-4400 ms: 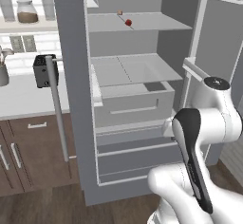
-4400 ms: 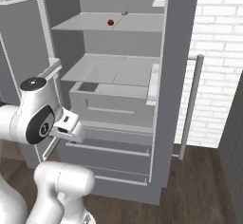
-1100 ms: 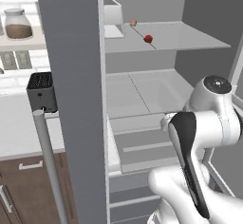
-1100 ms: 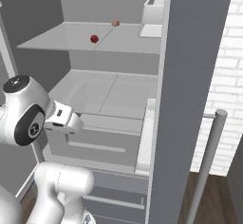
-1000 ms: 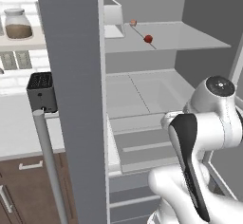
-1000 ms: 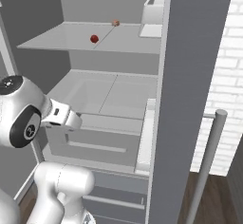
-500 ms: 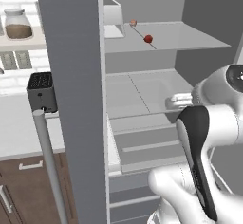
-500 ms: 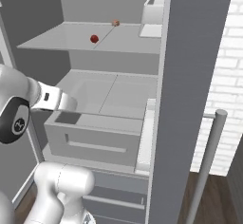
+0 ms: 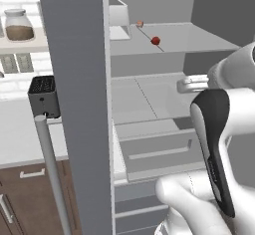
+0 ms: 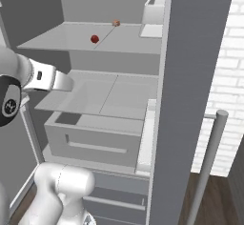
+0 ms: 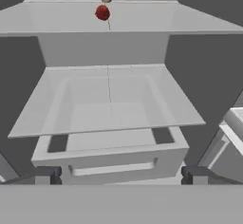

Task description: Take the strawberry from the fridge and place it on top of the pancake, located on the dining counter.

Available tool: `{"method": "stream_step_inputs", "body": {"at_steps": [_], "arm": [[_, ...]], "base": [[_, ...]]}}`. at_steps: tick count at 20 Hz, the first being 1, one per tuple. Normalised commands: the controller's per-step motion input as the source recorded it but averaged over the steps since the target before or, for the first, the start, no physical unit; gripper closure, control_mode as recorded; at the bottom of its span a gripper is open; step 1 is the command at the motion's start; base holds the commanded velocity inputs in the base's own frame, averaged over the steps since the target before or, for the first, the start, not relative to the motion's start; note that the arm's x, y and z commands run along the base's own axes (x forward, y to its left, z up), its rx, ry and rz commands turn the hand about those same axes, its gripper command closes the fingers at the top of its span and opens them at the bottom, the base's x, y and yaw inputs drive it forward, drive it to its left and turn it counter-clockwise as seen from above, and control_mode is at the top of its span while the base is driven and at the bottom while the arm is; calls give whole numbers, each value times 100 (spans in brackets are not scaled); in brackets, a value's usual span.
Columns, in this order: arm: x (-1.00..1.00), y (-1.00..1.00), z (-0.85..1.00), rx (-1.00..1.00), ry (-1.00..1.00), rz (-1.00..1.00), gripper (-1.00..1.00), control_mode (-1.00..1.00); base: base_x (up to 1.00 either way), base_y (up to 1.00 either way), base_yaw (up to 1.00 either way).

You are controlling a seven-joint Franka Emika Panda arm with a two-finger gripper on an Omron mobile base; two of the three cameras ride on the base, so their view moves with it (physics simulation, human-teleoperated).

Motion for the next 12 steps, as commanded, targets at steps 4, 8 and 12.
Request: {"method": "stream_step_inputs", "body": {"at_steps": [4, 8, 12], "arm": [[23, 0, 29, 0, -8, 0, -100, -100], [56, 18, 14, 0, -4, 0, -100, -100], [72, 2, 33, 0, 0, 1, -100, -100]], "base": [[0, 0, 0], [0, 0, 0], [0, 0, 0]]}}
